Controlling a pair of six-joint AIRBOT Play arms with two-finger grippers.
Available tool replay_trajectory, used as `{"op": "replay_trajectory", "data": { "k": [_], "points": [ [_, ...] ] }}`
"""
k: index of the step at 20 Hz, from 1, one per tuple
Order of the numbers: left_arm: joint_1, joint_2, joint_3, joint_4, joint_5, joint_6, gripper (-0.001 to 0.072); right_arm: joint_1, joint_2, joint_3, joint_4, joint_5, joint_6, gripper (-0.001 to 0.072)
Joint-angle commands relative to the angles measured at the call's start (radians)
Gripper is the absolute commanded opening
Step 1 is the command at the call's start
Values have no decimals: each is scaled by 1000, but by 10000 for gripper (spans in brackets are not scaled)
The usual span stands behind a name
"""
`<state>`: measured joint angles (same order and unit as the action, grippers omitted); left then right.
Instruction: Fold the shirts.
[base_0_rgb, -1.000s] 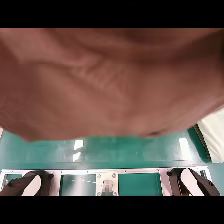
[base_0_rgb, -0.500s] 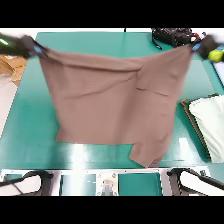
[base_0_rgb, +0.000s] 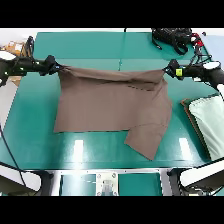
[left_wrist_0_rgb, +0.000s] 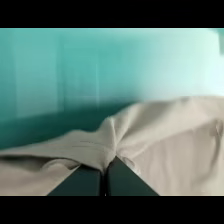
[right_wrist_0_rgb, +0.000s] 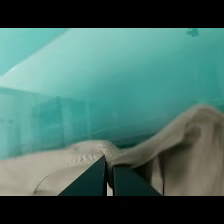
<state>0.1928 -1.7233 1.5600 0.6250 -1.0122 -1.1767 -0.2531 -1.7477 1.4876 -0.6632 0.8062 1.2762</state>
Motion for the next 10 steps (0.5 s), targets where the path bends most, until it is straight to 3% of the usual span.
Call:
{"op": "replay_trajectory", "data": {
  "k": [1, 7, 10],
  "points": [
    [1, -20, -2, -28, 149, 34, 25, 2, -107, 139, 59, -7, -2, 21],
    [1, -20, -2, -35, 198, 124, 25, 2, -126, 228, 60, -85, -2, 20],
    [1, -26, -2, -5, 161, 159, 25, 1, -128, 226, -37, -3, -1, 20]
  ]
}}
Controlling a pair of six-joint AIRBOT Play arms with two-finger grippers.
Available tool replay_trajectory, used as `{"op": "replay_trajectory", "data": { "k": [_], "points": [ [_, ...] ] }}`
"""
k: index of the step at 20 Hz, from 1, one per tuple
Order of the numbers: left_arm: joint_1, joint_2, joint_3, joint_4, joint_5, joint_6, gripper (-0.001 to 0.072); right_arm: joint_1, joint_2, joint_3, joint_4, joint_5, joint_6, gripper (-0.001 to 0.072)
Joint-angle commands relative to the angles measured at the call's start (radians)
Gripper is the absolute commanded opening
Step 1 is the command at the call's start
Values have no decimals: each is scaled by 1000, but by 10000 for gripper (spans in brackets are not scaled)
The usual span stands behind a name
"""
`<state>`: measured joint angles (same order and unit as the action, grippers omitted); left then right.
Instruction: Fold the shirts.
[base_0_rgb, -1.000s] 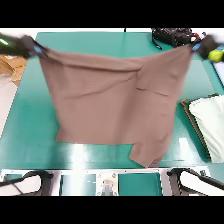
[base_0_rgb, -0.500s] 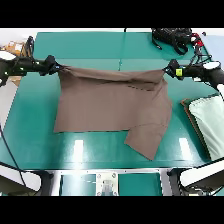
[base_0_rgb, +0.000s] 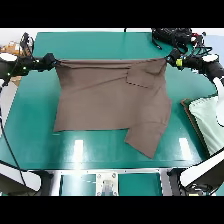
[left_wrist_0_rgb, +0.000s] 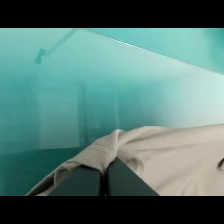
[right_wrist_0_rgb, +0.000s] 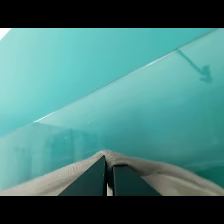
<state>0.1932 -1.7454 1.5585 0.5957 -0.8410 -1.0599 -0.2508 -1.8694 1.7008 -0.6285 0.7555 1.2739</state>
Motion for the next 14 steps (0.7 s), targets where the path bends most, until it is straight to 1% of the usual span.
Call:
{"op": "replay_trajectory", "data": {
  "k": [1, 4, 6, 9, 14],
  "points": [
    [4, -10, 0, 51, -45, 40, 25, -2, -6, 13, -140, 109, 13, 19],
    [4, -42, -3, 142, -190, 40, 25, -1, -4, 11, -363, 293, 85, 19],
    [4, -63, -3, 200, -280, 40, 25, -1, 7, -6, -462, 381, 114, 18],
    [4, -77, -3, 264, -377, 40, 25, 0, 36, -79, -483, 409, 114, 18],
    [4, -79, -3, 299, -411, 40, 25, 0, 41, -160, -484, 404, 114, 19]
  ]
}}
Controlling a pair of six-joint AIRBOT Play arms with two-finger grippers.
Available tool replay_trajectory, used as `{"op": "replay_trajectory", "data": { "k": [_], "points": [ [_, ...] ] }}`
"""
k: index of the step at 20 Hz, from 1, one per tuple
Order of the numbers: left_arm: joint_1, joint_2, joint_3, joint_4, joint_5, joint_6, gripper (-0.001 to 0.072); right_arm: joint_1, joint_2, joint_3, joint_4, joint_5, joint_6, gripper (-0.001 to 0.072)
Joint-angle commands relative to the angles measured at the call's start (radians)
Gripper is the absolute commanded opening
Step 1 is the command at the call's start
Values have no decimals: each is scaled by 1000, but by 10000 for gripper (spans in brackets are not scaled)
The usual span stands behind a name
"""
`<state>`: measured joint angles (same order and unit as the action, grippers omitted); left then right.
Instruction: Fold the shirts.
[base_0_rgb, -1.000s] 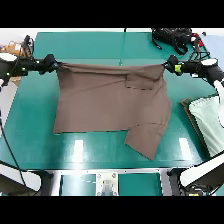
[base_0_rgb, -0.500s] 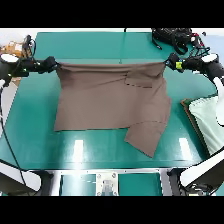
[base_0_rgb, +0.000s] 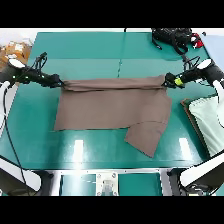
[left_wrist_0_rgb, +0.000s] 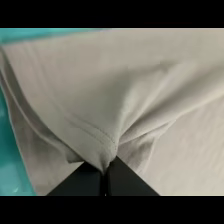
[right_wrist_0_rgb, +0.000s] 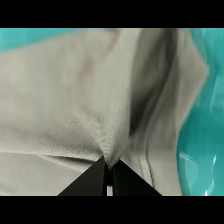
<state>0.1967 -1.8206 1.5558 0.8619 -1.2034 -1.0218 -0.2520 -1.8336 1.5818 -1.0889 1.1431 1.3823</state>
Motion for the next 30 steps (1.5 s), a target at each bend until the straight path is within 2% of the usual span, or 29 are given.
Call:
{"op": "replay_trajectory", "data": {
  "k": [1, 10, 15, 19, 20, 21, 22, 24, 26, 28, 30],
  "points": [
    [0, -4, 0, 42, -51, 2, 25, 0, 5, -48, -24, 10, 6, 19],
    [0, -4, 0, 197, -149, 2, 25, -1, 5, -51, -31, -2, 6, 19],
    [0, -4, 0, 148, -96, 1, 25, 4, 5, -51, -9, 0, 8, 19],
    [0, -4, 0, 79, -108, -3, 27, 8, 5, -50, 35, 19, 14, 21],
    [0, -4, 0, 78, -130, -4, 146, 7, 5, -47, 39, 32, 14, 66],
    [1, -4, 0, 79, -149, -35, 451, 6, 5, -40, 37, 51, 24, 173],
    [1, -4, 5, 90, -175, -75, 488, 0, 6, -27, 37, 81, 29, 217],
    [0, -3, 33, 167, -289, -129, 488, -13, 7, 18, 1, 167, 56, 218],
    [1, -1, 83, 340, -443, -241, 487, -38, 31, 39, -60, 255, 84, 214],
    [1, 25, 99, 509, -545, -322, 487, -63, 72, 23, -84, 309, 84, 49],
    [18, 84, 71, 490, -525, -405, 486, -90, 141, -52, -83, 327, 84, 20]
  ]
}}
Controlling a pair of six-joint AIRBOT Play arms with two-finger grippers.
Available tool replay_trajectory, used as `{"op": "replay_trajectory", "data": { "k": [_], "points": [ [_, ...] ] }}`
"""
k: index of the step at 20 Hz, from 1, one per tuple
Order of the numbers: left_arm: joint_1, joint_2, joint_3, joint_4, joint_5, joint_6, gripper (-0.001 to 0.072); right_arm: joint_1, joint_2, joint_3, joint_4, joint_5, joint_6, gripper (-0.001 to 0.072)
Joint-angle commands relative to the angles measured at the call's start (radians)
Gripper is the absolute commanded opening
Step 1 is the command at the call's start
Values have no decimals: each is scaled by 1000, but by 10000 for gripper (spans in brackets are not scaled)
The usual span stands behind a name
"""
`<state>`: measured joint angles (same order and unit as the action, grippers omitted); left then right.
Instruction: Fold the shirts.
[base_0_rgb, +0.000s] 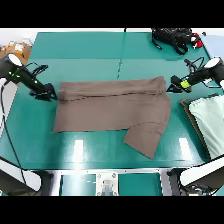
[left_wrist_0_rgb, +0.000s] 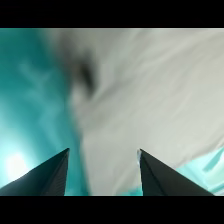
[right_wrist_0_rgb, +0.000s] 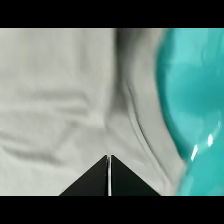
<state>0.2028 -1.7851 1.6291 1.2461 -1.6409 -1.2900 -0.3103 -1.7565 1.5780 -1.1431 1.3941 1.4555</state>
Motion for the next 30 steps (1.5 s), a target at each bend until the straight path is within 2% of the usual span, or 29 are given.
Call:
{"op": "replay_trajectory", "data": {
  "k": [1, 2, 3, 6, 8, 9, 10, 11, 12, 17, 20, 24, 26, 27, 28, 30],
  "points": [
    [18, 89, -40, 69, -78, -155, 458, -43, 108, -108, -29, 74, 5, 19],
    [18, 131, -85, 52, -78, -148, 213, -59, 165, -190, -29, 64, -12, 19],
    [18, 184, -148, 52, -71, -148, 55, -77, 233, -286, -29, 42, -19, 19],
    [18, 391, -404, 55, 15, -151, 24, -148, 478, -610, -19, -76, 13, 19],
    [18, 575, -621, 49, 148, -185, 24, -171, 646, -819, -10, -150, 44, 21],
    [18, 662, -720, 42, 211, -210, 25, -172, 714, -905, -10, -158, 68, 63],
    [18, 748, -816, 25, 262, -235, 28, -172, 759, -968, -10, -157, 87, 222],
    [18, 813, -892, -1, 299, -257, 291, -172, 791, -1021, -10, -157, 100, 411],
    [18, 866, -961, -40, 340, -286, 712, -172, 806, -1058, -10, -157, 100, 476],
    [10, 909, -1173, -296, 477, -295, 699, -127, 807, -1200, 46, -252, 83, 476],
    [-86, 906, -1249, -362, 623, -315, 699, -33, 803, -1261, 158, -358, 66, 475],
    [-226, 906, -1285, -369, 870, -421, 698, 65, 793, -1266, 250, -458, 66, 458],
    [-239, 895, -1285, -369, 940, -443, 697, 67, 793, -1266, 253, -484, 41, 118],
    [-239, 883, -1285, -368, 952, -453, 697, 67, 793, -1266, 253, -486, 27, 108],
    [-239, 864, -1285, -368, 952, -465, 697, 67, 793, -1266, 253, -486, 24, 41],
    [-239, 827, -1285, -369, 958, -466, 696, 67, 794, -1265, 253, -486, 24, 21]
  ]
}}
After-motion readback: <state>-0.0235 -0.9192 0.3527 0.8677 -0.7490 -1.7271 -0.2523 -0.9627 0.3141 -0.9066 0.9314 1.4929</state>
